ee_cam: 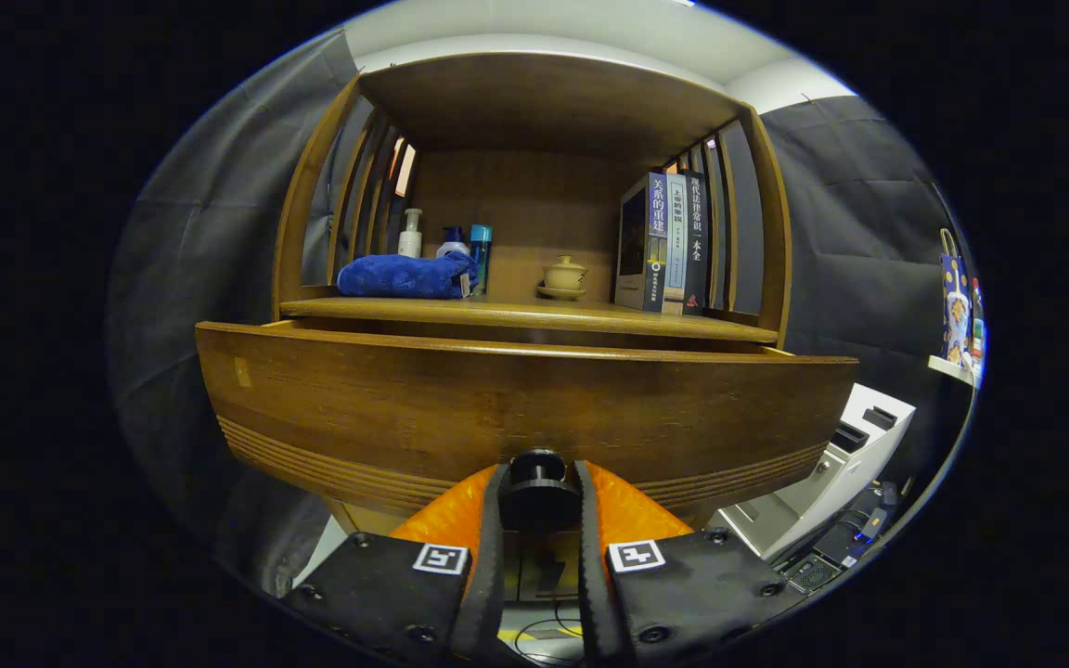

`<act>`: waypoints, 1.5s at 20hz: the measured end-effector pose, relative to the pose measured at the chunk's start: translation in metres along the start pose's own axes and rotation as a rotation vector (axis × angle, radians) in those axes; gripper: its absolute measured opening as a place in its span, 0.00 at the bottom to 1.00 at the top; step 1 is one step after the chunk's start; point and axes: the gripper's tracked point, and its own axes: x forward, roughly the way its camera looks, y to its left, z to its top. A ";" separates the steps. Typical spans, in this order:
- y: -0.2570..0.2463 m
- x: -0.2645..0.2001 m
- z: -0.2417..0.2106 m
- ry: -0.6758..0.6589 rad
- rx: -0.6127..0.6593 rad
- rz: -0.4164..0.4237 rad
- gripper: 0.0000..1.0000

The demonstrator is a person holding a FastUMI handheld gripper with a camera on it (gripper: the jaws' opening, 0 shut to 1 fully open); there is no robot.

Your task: Pull open the drawer, take out the items inside it, and place them on the countertop above the cabinet.

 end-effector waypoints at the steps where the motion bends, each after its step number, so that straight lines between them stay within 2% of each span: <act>1: 0.000 -0.005 -0.001 0.003 0.002 0.002 0.42; 4: -0.001 -0.023 -0.008 0.028 0.043 -0.010 0.42; 12: 0.000 -0.064 -0.020 0.071 0.041 -0.030 0.42; 22: 0.002 -0.071 -0.024 0.056 0.017 -0.011 0.41; 27: 0.003 -0.069 -0.022 0.025 0.015 -0.002 0.52; 30: -0.002 -0.069 -0.019 0.007 0.013 -0.015 0.88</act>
